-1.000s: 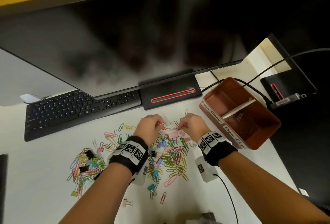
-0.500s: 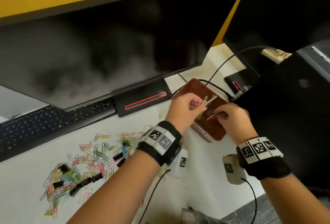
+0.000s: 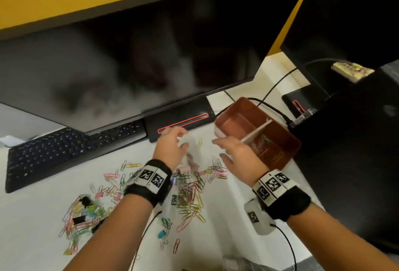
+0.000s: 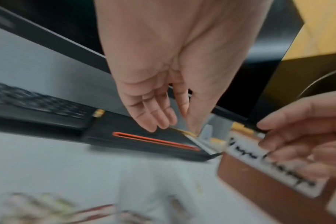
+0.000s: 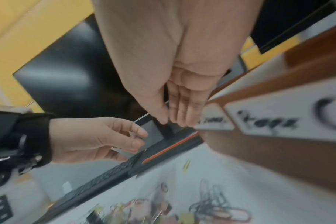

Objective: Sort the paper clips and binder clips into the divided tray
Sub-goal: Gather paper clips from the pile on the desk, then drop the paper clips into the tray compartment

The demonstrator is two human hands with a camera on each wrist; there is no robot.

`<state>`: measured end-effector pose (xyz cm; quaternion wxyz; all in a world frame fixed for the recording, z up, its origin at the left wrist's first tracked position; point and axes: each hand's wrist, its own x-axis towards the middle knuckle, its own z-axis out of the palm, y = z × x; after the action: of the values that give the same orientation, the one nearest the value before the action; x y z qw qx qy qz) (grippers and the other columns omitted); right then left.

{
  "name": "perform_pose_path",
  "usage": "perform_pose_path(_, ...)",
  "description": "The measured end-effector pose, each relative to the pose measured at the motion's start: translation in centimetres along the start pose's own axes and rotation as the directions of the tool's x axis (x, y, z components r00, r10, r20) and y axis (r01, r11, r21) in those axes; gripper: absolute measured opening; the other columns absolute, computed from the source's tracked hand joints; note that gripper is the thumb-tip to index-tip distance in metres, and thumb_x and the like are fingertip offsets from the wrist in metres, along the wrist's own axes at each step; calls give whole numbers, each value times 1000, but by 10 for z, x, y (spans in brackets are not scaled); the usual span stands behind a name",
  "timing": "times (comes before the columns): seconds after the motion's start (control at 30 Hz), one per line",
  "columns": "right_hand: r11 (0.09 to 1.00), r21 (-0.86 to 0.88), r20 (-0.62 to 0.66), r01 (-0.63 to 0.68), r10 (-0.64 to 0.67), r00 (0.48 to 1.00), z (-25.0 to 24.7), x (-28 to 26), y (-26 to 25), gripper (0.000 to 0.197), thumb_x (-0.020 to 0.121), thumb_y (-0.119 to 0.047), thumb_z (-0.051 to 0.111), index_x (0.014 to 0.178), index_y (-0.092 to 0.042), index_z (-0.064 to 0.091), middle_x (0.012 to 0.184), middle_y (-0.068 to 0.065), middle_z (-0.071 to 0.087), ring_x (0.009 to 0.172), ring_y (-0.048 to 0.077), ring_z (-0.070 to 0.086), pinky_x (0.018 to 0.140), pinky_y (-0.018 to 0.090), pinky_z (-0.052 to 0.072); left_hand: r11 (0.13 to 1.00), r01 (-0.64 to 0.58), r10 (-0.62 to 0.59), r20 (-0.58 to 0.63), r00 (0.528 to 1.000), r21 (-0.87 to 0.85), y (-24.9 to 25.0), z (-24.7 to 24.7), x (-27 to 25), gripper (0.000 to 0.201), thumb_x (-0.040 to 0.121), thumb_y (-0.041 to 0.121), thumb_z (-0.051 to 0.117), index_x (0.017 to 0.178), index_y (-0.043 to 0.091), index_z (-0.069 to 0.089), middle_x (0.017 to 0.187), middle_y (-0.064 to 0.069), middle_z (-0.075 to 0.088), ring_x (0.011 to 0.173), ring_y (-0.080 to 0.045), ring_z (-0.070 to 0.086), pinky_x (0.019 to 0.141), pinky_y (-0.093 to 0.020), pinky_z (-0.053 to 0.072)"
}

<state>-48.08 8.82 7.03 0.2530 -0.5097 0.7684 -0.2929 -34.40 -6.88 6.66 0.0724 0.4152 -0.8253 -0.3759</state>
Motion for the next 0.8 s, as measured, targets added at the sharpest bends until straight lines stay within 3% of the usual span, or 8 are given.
perform_pose_path(0.1, 993, -116, 202, -25, 48, 978, 36, 33, -4, 57, 84, 3, 48, 136, -21, 43, 147, 3, 37, 134, 17, 37, 113, 24, 27, 975, 107, -133, 129, 983, 195, -47, -15, 1, 40, 78, 11, 69, 115, 18, 58, 117, -5, 51, 103, -22, 55, 92, -29, 45)
perform_pose_path(0.2, 966, -253, 297, -57, 134, 945, 57, 63, 0, 66, 82, 10, 44, 139, -22, 39, 156, 2, 21, 140, 21, 27, 115, 27, 27, 961, 100, -161, 228, 960, 257, -70, -14, -2, 44, 78, 15, 70, 119, 21, 56, 121, -4, 50, 109, -23, 53, 97, -31, 43)
perform_pose_path(0.37, 951, -304, 311, -58, 157, 937, 73, 83, 9, 42, 86, 4, 49, 123, -12, 59, 143, 6, 40, 132, 22, 36, 111, 23, 25, 965, 12, -100, 322, 942, 263, -77, 2, 0, 42, 78, 19, 69, 119, 18, 57, 116, -3, 53, 107, -20, 54, 95, -30, 44)
perform_pose_path(0.43, 952, -301, 320, -49, 149, 935, 74, 84, 14, 31, 88, -1, 51, 116, -8, 63, 131, 8, 50, 123, 24, 46, 105, 25, 33, 958, -8, -88, 320, 943, 287, -76, 9, 3, 33, 80, 21, 67, 111, 18, 60, 109, -2, 56, 102, -19, 56, 92, -30, 45)
perform_pose_path(0.53, 944, -324, 317, -63, 171, 933, 73, 83, 18, 20, 90, -13, 53, 107, -12, 65, 114, 7, 59, 108, 25, 56, 93, 32, 44, 948, -8, -95, 306, 947, 319, -74, 14, 6, 12, 84, 18, 62, 96, 17, 65, 101, -2, 60, 95, -21, 58, 89, -33, 48)
perform_pose_path(0.67, 919, -377, 365, -116, 262, 893, 68, 82, 14, 15, 86, -15, 59, 99, -9, 65, 104, 8, 61, 97, 26, 60, 86, 38, 50, 939, -10, -117, 345, 931, 344, -73, 15, 9, 9, 87, 18, 57, 93, 17, 64, 104, -4, 61, 99, -23, 56, 92, -38, 47)
perform_pose_path(0.8, 941, -304, 283, -146, 235, 930, 72, 77, 9, 11, 86, -11, 54, 88, -9, 65, 99, 7, 59, 85, 23, 61, 82, 37, 51, 940, -44, -94, 382, 919, 337, -76, 16, 9, 15, 91, 15, 49, 99, 14, 62, 107, -7, 60, 101, -24, 56, 93, -38, 46)
